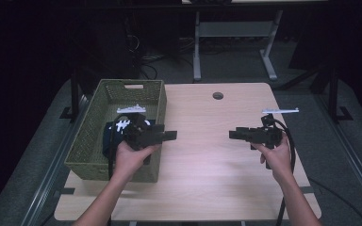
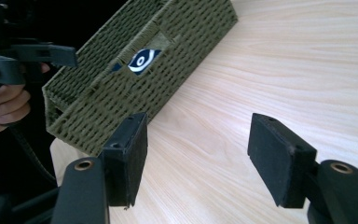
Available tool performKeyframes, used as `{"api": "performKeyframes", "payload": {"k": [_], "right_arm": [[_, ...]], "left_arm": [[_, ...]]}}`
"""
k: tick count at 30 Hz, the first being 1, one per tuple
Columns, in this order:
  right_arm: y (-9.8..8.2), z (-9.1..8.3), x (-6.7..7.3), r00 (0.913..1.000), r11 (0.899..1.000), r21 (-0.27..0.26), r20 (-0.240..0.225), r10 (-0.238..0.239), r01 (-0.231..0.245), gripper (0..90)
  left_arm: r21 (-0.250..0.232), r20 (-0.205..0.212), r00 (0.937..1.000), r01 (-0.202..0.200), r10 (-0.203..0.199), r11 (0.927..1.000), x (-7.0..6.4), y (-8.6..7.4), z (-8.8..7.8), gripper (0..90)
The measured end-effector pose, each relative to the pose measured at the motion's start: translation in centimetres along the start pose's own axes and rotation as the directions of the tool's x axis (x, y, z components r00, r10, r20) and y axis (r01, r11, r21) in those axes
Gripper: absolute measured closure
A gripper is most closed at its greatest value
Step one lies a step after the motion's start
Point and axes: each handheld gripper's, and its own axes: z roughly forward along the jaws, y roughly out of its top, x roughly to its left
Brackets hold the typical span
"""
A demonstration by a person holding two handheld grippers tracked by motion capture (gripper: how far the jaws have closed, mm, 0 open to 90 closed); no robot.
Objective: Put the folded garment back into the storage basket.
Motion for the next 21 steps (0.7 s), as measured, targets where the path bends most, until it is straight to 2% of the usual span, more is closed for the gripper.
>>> {"api": "performKeyframes", "payload": {"k": [13, 21], "right_arm": [[-2.1, -2.1, -1.3, 0.9989, 1.000, -0.009, 0.041, 0.021, -0.021, 36.9], [-3.3, -3.2, -1.8, 0.9976, 0.999, -0.023, 0.057, 0.039, -0.038, 37.0]], "left_arm": [[0.039, 0.048, 0.9982, -0.038, 0.036, 0.9985, -1.9, -0.8, 2.5, 20.8], [0.042, 0.065, 0.9970, -0.046, 0.043, 0.9981, -2.6, -1.5, 3.3, 20.7]]}}
